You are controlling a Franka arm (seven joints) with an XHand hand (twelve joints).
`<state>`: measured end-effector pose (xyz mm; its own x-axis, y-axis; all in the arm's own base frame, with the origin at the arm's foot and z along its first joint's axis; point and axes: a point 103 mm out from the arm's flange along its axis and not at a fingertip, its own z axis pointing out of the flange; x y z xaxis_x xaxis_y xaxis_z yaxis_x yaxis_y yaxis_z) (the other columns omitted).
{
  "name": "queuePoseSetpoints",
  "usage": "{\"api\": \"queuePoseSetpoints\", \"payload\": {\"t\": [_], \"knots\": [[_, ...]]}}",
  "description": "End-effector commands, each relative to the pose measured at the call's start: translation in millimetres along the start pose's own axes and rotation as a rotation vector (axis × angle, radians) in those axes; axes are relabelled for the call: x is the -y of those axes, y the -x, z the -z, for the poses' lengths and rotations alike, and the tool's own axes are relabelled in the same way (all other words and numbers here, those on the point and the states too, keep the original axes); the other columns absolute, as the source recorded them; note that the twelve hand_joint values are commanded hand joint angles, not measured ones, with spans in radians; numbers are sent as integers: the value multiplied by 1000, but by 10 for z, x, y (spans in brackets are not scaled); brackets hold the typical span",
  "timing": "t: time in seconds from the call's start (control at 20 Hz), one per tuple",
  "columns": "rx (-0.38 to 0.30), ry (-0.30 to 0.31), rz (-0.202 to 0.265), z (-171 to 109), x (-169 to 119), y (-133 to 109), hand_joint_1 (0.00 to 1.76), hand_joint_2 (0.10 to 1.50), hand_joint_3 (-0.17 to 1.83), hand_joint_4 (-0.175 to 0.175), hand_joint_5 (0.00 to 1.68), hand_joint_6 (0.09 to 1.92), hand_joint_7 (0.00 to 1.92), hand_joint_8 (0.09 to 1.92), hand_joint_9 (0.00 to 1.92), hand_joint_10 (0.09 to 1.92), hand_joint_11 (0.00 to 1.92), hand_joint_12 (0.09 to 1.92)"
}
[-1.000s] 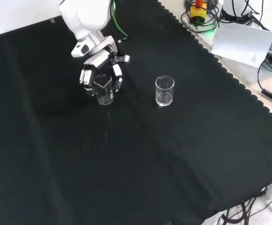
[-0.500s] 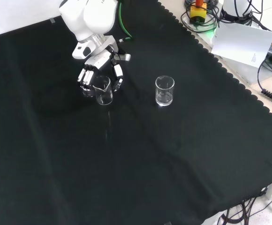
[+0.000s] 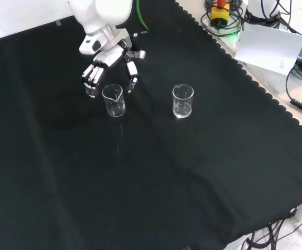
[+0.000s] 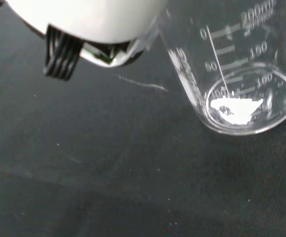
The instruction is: Place the beaker back on the table.
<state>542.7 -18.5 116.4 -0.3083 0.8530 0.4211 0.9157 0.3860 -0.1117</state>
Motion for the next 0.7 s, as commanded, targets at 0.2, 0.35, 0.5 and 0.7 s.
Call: {"api": "queuePoseSetpoints", "payload": {"t": [0.2,0.35,0.5,0.7], "knots": [[-27,44,-130,482,660,-287,974,492,733,-31,319,127,129,640,596,87,32,1453],[-11,45,-169,586,854,-376,958,507,704,-32,319,105,128,640,592,87,29,1456],[9,61,-200,684,1039,-462,943,519,689,-32,315,90,124,639,586,87,27,1456],[25,81,-237,773,1228,-576,935,535,658,-33,318,87,120,641,583,87,22,1459]]}}
